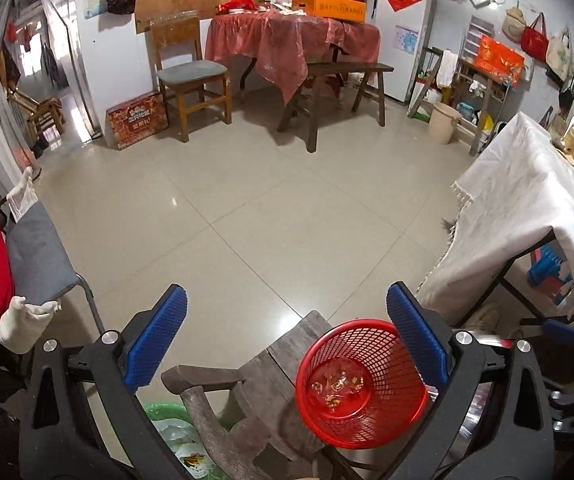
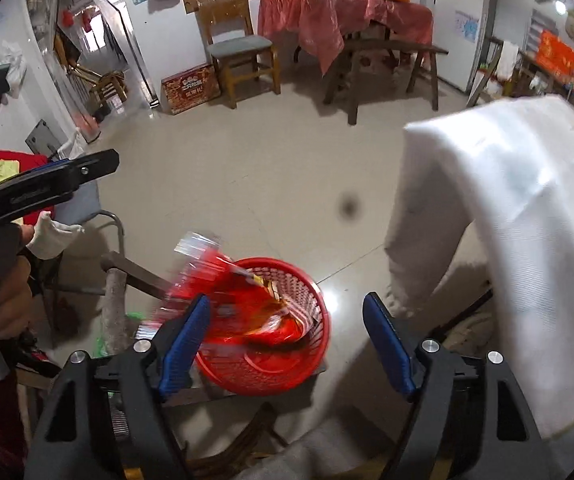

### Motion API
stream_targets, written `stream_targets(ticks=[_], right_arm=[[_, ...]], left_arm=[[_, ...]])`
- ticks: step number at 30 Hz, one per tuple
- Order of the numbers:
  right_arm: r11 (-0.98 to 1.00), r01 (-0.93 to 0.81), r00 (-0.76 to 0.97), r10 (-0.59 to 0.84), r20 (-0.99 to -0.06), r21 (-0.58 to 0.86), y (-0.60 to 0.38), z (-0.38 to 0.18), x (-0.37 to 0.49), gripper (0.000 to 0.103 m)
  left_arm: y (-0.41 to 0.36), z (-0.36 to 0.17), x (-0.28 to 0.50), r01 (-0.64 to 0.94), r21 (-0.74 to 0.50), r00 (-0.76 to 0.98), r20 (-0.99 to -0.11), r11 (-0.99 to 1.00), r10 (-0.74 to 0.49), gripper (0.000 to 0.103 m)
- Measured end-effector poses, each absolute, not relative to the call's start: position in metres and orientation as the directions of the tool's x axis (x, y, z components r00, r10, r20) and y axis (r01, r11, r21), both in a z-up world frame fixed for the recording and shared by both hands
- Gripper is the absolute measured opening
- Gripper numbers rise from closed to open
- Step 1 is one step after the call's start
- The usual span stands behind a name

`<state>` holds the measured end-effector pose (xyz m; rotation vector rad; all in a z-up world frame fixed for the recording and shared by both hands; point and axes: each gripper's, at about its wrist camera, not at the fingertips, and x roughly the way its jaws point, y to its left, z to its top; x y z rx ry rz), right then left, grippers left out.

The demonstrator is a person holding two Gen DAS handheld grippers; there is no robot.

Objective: Collect trash
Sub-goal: 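Lower both bags over the red mesh wastebasket and open both tools, then move both tools back over the table toward the clear plastic cup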

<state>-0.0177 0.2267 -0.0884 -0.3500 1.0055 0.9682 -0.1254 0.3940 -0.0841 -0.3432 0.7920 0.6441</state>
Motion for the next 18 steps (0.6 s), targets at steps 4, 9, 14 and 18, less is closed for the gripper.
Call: stream_targets(ticks=[4,9,14,18], right_arm=[[0.558,-0.813,0.182,0.512,-0.839,0.164,0.224,-0.09,-0.015,0.077],[0.568,-0.808,0.22,0.536,-0.815,0.156,0.206,-0.077,-0.014,0.077],[0.603,-0.786,0.305,0.567,-0.765,0.134,0.169,-0.046,-0.016,0.079],[0.659,-0.746,0.43,0.587,-0.686,0.098,0.125,-0.013,-0.017,0.09]], left_arm=[[0.394,-0.083,-0.125,-0.648,-0.045,0.529,-0.745,0.76,0.407,0.096],[0.386,-0.081,-0.123,-0.636,-0.043,0.535,-0.744,0.771,0.4,0.096],[0.377,-0.073,-0.121,-0.621,-0.042,0.549,-0.736,0.782,0.396,0.096],[0.365,-0.062,-0.123,-0.604,-0.044,0.574,-0.718,0.796,0.395,0.096]])
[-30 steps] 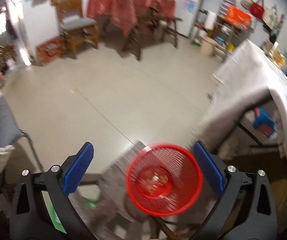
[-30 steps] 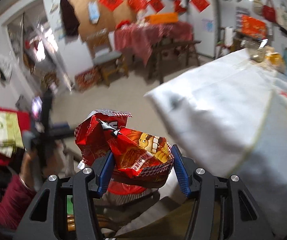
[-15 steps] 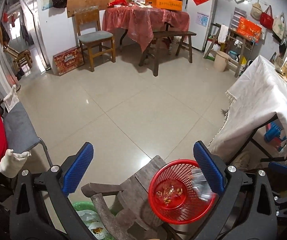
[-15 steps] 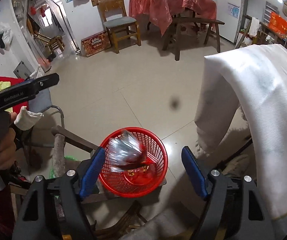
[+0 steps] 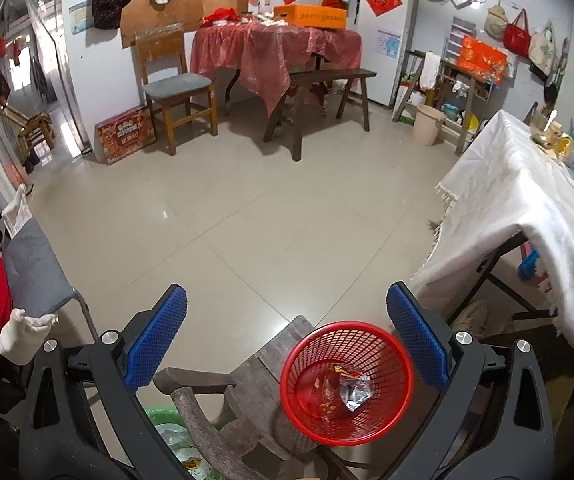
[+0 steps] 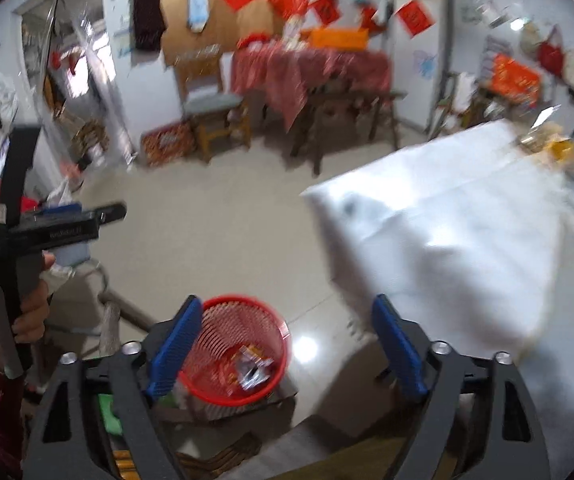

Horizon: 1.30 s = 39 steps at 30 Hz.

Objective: Collect trash
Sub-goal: 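Move both tools back over the table toward the clear plastic cup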

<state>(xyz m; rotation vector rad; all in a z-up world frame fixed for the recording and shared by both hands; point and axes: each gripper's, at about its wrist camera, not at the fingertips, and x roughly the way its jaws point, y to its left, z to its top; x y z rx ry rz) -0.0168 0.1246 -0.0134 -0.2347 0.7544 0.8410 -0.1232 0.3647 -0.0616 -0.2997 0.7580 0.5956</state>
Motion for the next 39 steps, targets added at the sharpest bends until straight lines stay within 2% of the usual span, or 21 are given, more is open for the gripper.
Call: stream_targets(ticks=[4,9,13,19,24,28,39], right_arm=[[0.736,-0.674,0.586,0.581,-0.564,0.058,0.069,0.025,-0.02,0.098],[0.844,-0.533,0.781,0.515,-0.352,0.052,-0.023,0.076,-0.03,0.097],[0.912,-0.398,0.866,0.408,-0.289,0.097,-0.094,0.092,-0.026,0.097],[0.948,-0.242,0.905,0.298,-0.305,0.208,-0.196,0.085,-0.006,0.097],[0.946,-0.164,0.887,0.266,-0.377,0.281,-0.25,0.06,0.013,0.097],[0.938,-0.092,0.867,0.241,-0.435,0.334,-0.274,0.036,0.039,0.097],[0.925,0.046,0.869,0.149,-0.471,0.377,-0.32,-0.005,0.057,0.097]], left_arm=[[0.349,-0.045,-0.123,-0.583,-0.042,0.601,-0.695,0.812,0.396,0.096],[0.319,-0.027,-0.115,-0.531,-0.046,0.643,-0.672,0.846,0.368,0.096],[0.281,-0.016,-0.102,-0.467,-0.028,0.673,-0.659,0.884,0.335,0.096],[0.204,-0.012,-0.072,-0.314,-0.013,0.721,-0.654,0.949,0.229,0.096],[0.14,-0.013,-0.029,-0.173,-0.003,0.734,-0.667,0.985,0.127,0.096],[0.092,-0.01,0.01,-0.078,0.015,0.741,-0.669,0.997,0.068,0.096],[-0.032,-0.015,0.13,0.147,0.08,0.711,-0.702,0.986,-0.049,0.096]])
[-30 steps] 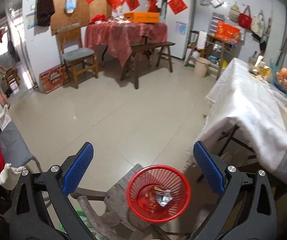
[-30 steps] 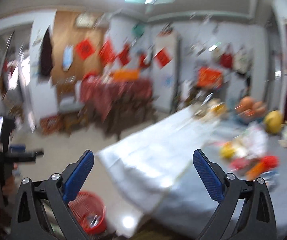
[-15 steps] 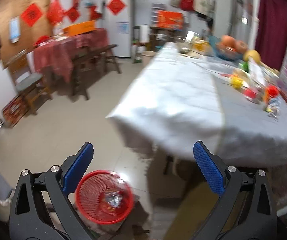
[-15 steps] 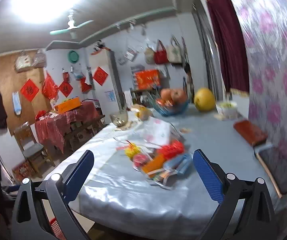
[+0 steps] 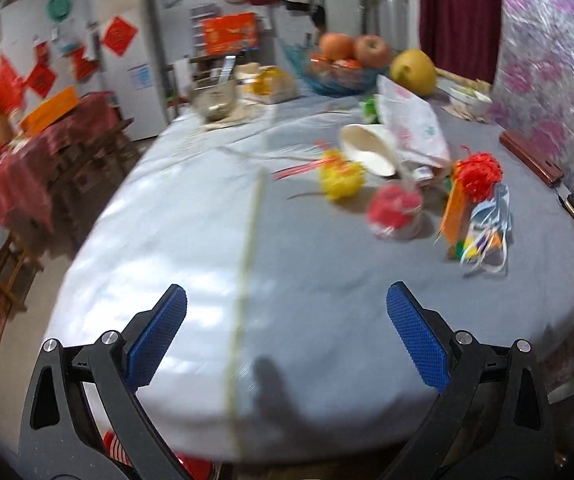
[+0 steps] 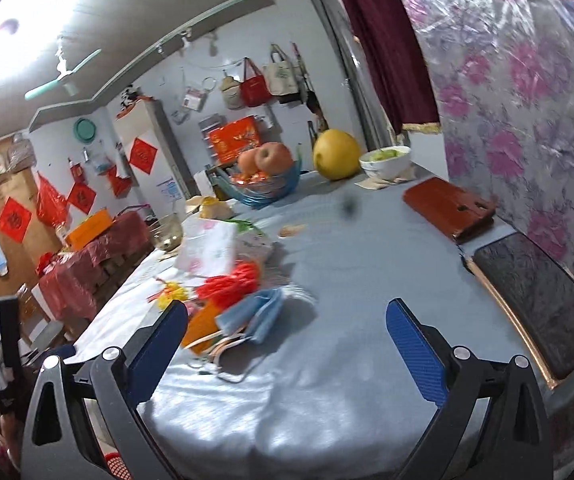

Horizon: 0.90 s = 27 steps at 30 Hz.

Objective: Collect trash
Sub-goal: 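Move both tools back over the table toward the clear plastic cup, then close the left tool on the clear cup while the right tool grasps the red string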

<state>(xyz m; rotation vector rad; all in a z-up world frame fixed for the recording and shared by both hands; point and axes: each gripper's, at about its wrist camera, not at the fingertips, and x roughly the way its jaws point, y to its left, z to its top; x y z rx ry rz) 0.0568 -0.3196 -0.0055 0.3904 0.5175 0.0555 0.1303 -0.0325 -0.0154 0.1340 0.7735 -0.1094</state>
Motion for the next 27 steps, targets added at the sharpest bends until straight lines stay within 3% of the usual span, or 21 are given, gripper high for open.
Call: stream_targets(ticks=[15,24,27], right_arm=[[0.93,0.078,0.834,0.136,-0.534,0.359,-0.334,-0.038,0.076,0.097],[0.949,0.052,0.841,0.126,-0.527,0.31,-0.318,-0.039,0.078,0.097],[0.951,0.036,0.83,0.143,-0.539,0.308,-0.31,-0.042,0.082,0.097]], left_arm=[[-0.092,-0.041,0.226,0.228,0.047,0.627,-0.771,0.972,-0.11,0.096],[-0.019,-0.047,0.205,0.088,0.097,0.637,-0.771,0.991,0.018,0.096],[-0.011,-0.044,0.2,0.101,0.076,0.645,-0.764,0.992,-0.007,0.096]])
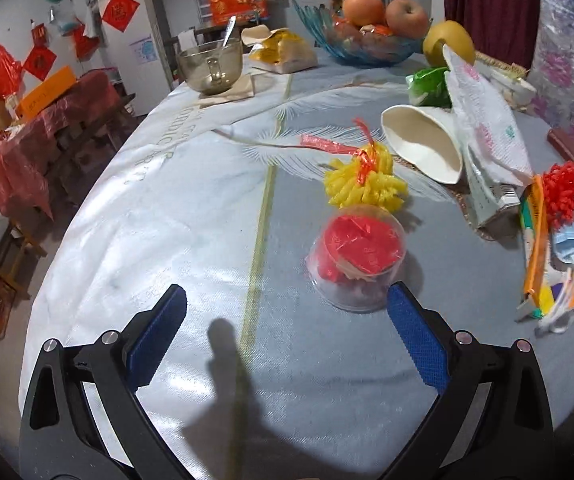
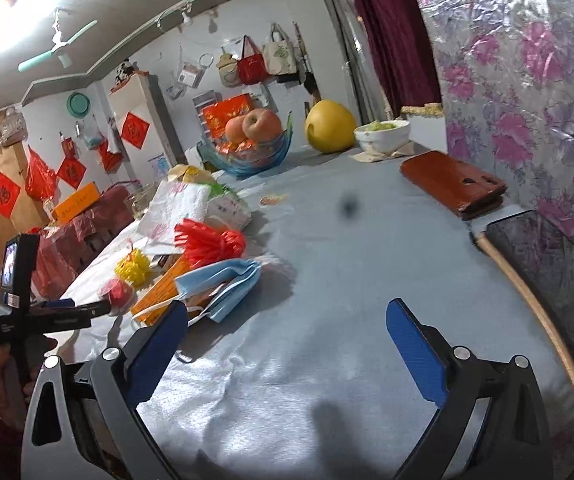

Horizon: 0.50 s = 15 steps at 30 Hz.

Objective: Collect trash
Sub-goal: 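Close the left tool on the clear cup while the right tool grasps the red string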

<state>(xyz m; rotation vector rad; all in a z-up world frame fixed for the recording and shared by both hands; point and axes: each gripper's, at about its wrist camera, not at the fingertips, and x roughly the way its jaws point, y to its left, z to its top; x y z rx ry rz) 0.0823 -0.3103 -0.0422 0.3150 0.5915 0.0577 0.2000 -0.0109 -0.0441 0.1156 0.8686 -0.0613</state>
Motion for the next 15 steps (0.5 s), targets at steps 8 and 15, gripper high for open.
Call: stream_targets(ticks=[8,15], right_arm=[[0.964,0.034,0.839,0.116,-0.531,0.264,-0.299,-0.035,0.082,0.097],[0.948,0.023,0.824,0.161,-0.544,0.316,-0.303,-0.034,0.102,0.097]], left_arm=[[-0.043,-0.044,0.217,0.148,0.093,0.667,-0.744,0.985,-0.03,0.096],[-0.015,-0.047,0.224,0.103,-0.032,0.642,-0.761,0.994,-0.091,0.071]])
